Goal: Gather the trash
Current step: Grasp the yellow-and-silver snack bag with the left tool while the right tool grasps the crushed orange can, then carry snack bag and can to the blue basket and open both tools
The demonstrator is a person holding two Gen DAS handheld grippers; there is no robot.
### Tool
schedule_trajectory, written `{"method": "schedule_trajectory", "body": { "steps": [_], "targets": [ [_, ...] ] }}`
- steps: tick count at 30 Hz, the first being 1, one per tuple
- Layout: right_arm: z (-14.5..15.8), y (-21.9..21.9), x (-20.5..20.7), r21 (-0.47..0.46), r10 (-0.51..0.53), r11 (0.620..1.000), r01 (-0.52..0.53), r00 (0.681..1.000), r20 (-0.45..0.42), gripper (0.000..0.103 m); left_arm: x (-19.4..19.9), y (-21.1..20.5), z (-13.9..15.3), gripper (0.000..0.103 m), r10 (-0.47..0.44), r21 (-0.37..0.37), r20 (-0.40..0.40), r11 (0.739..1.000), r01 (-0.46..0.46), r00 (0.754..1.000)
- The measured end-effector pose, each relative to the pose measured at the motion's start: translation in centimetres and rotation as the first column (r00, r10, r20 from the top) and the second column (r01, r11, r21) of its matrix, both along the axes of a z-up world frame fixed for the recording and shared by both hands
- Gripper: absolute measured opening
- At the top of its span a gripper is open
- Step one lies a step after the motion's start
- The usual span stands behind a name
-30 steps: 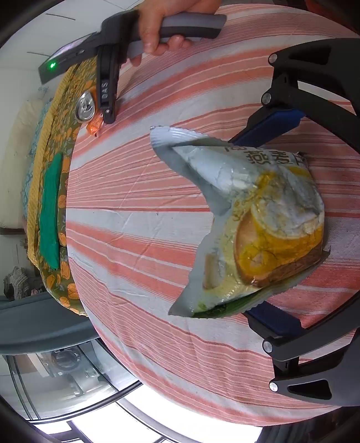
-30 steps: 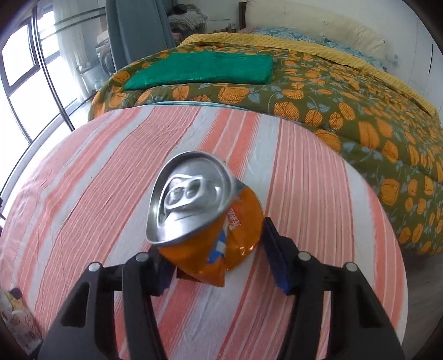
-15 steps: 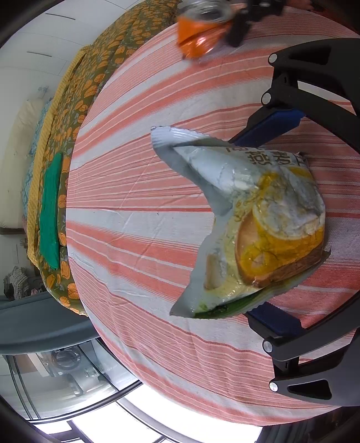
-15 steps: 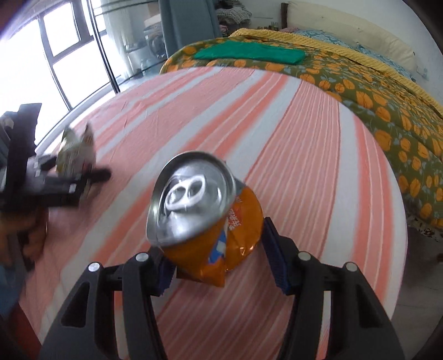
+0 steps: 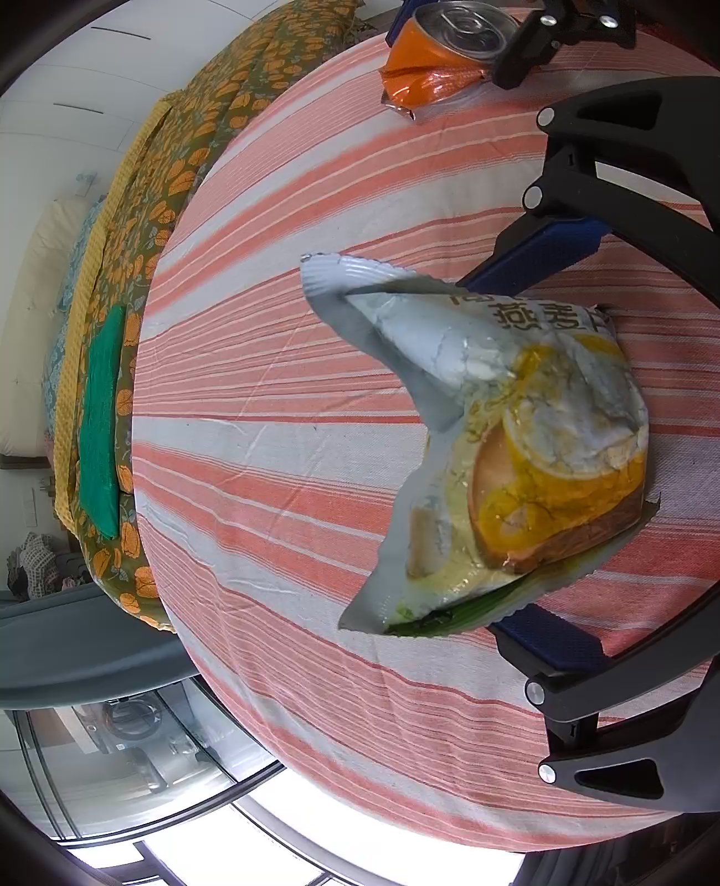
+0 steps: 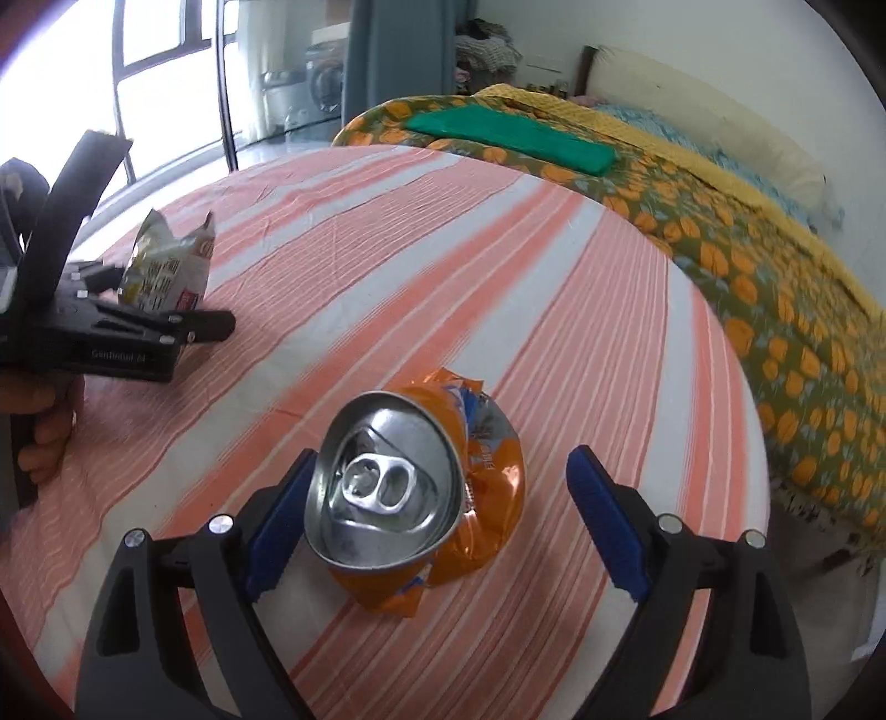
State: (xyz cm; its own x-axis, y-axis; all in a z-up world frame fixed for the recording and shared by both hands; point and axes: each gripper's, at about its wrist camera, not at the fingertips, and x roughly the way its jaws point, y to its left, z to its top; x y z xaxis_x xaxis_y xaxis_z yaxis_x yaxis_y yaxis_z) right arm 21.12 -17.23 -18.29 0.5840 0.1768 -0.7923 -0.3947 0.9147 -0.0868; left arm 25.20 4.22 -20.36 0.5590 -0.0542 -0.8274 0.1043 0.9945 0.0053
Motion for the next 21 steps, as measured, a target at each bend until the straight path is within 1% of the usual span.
{"method": "schedule_trajectory", "body": {
  "steps": [1, 4, 7, 8, 9, 10, 11, 12, 13, 16, 17, 19, 21],
  "targets": [
    [-0.1, 0.2, 0.0, -0.013, 0.008, 1.000, -0.008, 1.000, -0.006, 0.081, 0.0, 0.0, 0.0, 0.099, 0.000, 0.000, 0.000, 1.000, 0.000, 1.000],
    [-0.6, 0.6, 0.5, -0.034, 0.004, 0.999, -0.005, 0.999, -0.033, 0.077, 0.0, 0.0, 0.0, 0.099, 0.000, 0.000, 0.000, 1.000, 0.000, 1.000],
    [-0.1, 0.1, 0.8, -0.001, -0.028, 1.000, 0.028, 0.999, -0.037, 0.076, 0.0, 0.0, 0.0, 0.098, 0.000, -0.003, 0.001, 1.000, 0.000, 1.000],
    [0.3, -0.3, 0.8, 0.028, -0.040, 0.999, 0.042, 0.998, -0.038, 0.076, 0.0, 0.0, 0.1, 0.097, 0.001, -0.005, 0.003, 1.000, -0.001, 1.000],
    [0.8, -0.8, 0.8, 0.059, -0.049, 0.997, 0.052, 0.998, -0.043, 0.076, 0.0, 0.0, 0.1, 0.092, 0.000, -0.006, 0.010, 1.000, 0.000, 1.000],
    [1.0, -1.0, 0.8, 0.075, -0.055, 0.995, 0.058, 0.997, -0.048, 0.076, -0.1, 0.0, 0.3, 0.084, -0.006, -0.008, 0.019, 1.000, 0.006, 1.000],
    [1.5, -1.5, 0.7, 0.103, -0.064, 0.992, 0.069, 0.996, -0.057, 0.076, -0.2, -0.2, 0.4, 0.080, -0.013, -0.009, 0.028, 1.000, 0.013, 1.000],
    [1.9, -2.0, 0.5, 0.131, -0.075, 0.988, 0.083, 0.995, -0.064, 0.077, -0.2, -0.3, 0.5, 0.068, -0.021, -0.010, 0.034, 1.000, 0.021, 0.999],
    [2.2, -2.4, 0.4, 0.150, -0.081, 0.984, 0.091, 0.994, -0.069, 0.077, -0.3, -0.4, 0.6, 0.053, -0.032, -0.013, 0.043, 0.999, 0.032, 0.999],
    [3.4, -4.1, -0.3, 0.226, -0.101, 0.967, 0.118, 0.991, -0.085, 0.077, -0.5, -0.7, 0.8, 0.047, -0.058, -0.037, 0.051, 0.997, 0.060, 0.997],
    [3.7, -4.5, -0.6, 0.245, -0.106, 0.961, 0.125, 0.990, -0.089, 0.077, -0.7, -0.9, 0.9, 0.046, -0.073, -0.056, 0.052, 0.996, 0.076, 0.996],
    [4.5, -5.8, -1.4, 0.291, -0.117, 0.946, 0.140, 0.989, -0.095, 0.077, -1.4, -1.3, 1.3, 0.044, -0.110, -0.122, 0.045, 0.986, 0.114, 0.993],
    [5.4, -7.7, -2.6, 0.338, -0.138, 0.927, 0.164, 0.985, -0.100, 0.077, -2.7, -2.6, 2.0, 0.043, -0.161, -0.157, 0.042, 0.974, 0.166, 0.986]
  ]
}}
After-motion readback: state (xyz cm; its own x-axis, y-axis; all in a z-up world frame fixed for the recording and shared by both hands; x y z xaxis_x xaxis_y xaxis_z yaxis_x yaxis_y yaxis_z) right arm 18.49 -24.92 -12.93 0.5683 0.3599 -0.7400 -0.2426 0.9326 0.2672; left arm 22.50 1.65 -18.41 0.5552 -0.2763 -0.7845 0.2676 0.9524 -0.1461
